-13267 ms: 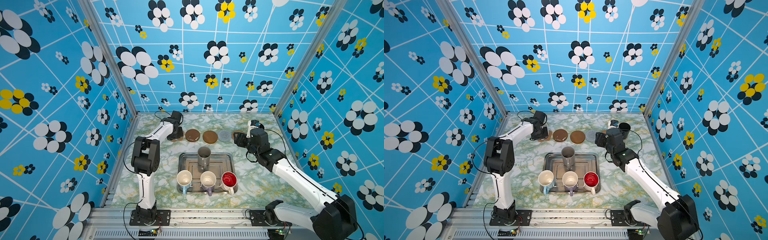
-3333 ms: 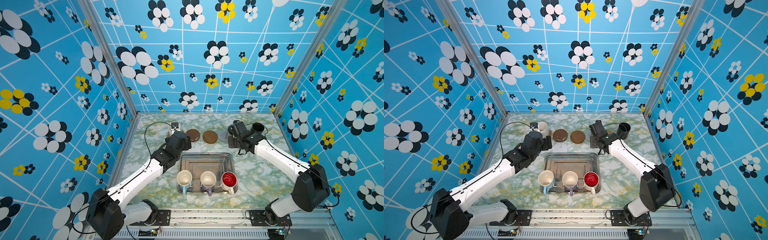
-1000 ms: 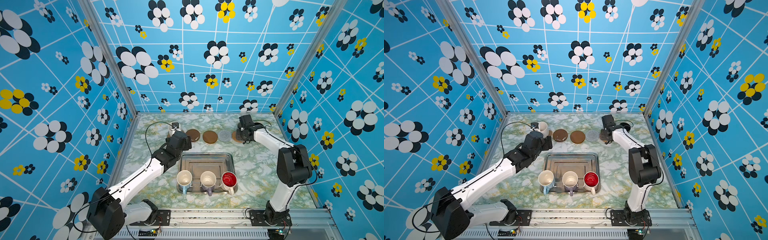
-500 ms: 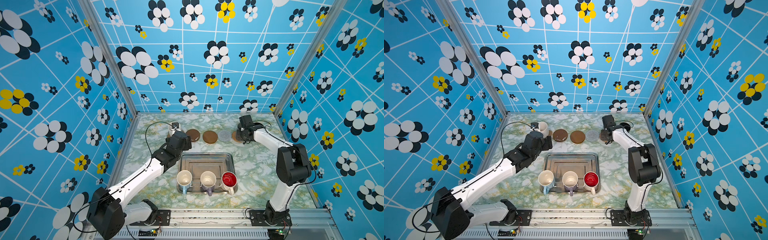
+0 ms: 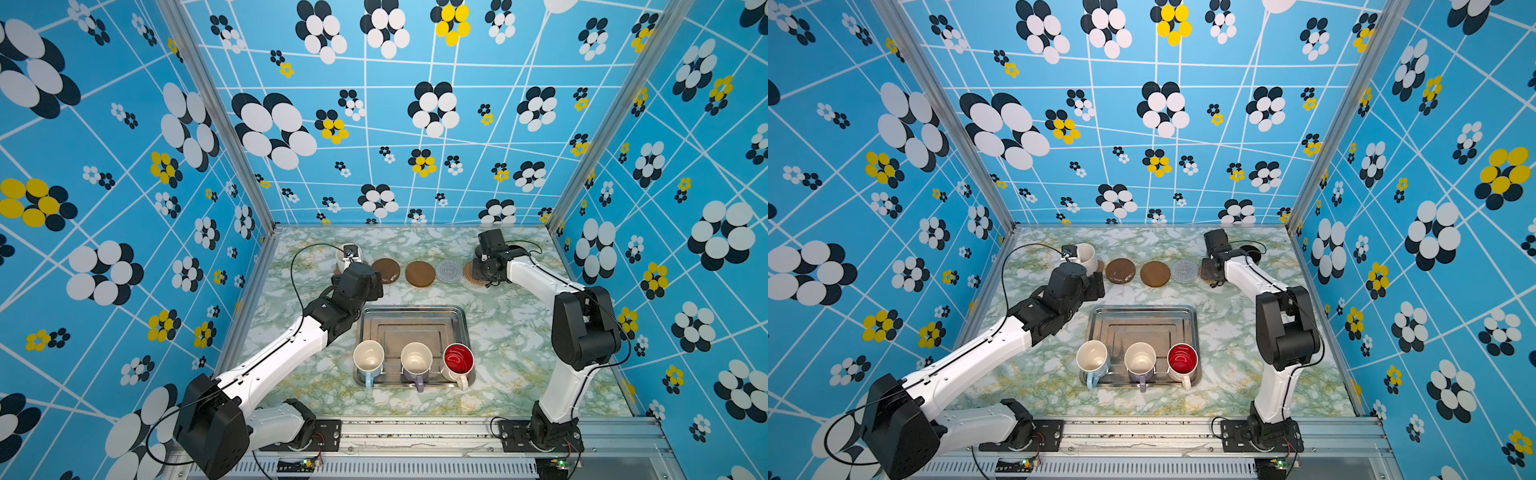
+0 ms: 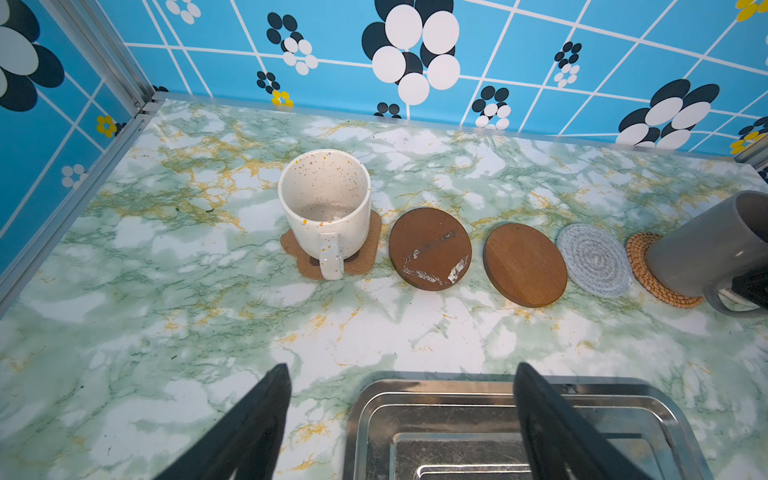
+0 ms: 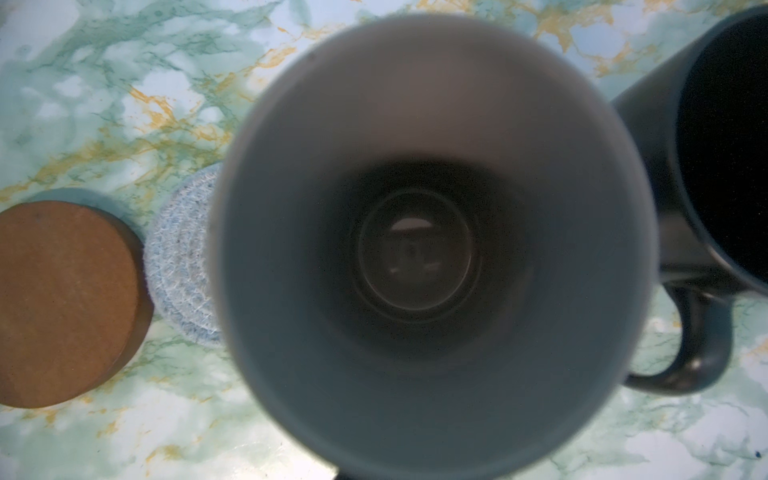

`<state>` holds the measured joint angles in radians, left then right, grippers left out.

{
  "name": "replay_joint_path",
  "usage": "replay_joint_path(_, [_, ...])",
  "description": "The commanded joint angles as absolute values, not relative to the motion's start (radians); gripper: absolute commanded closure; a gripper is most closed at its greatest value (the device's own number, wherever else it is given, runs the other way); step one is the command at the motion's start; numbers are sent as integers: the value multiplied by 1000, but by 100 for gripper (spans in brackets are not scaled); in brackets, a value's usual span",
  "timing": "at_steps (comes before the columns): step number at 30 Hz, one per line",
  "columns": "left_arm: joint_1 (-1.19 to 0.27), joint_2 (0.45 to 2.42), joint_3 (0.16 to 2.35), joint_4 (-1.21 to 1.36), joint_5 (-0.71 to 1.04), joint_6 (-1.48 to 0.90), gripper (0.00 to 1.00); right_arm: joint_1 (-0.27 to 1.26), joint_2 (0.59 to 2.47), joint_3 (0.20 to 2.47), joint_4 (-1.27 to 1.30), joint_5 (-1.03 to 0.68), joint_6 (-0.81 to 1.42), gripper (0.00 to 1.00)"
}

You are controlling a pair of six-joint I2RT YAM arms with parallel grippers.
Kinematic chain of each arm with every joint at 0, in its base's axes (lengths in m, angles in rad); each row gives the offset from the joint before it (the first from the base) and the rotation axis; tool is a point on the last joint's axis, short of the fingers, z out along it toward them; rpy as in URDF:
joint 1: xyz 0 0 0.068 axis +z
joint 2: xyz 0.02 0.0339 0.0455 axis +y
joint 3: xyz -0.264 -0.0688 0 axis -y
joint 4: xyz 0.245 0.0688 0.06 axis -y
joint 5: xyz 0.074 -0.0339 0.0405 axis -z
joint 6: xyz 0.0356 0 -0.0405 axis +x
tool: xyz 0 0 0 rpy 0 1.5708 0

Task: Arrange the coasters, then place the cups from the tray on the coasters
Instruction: 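Lower the grey mug onto the rattan coaster beside the black mug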

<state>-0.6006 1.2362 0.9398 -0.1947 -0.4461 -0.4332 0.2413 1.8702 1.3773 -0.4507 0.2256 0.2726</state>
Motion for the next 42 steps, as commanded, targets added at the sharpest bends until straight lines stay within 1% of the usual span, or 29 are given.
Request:
replay_joint_path(1, [-597,1239,962,-210,-460,-420,15,236,1868,1425,-376,233,275,100])
replay_joint_path(42, [-597,1218,950,-209,-469,-417,15,234,1886,1430,-414,223,288,100])
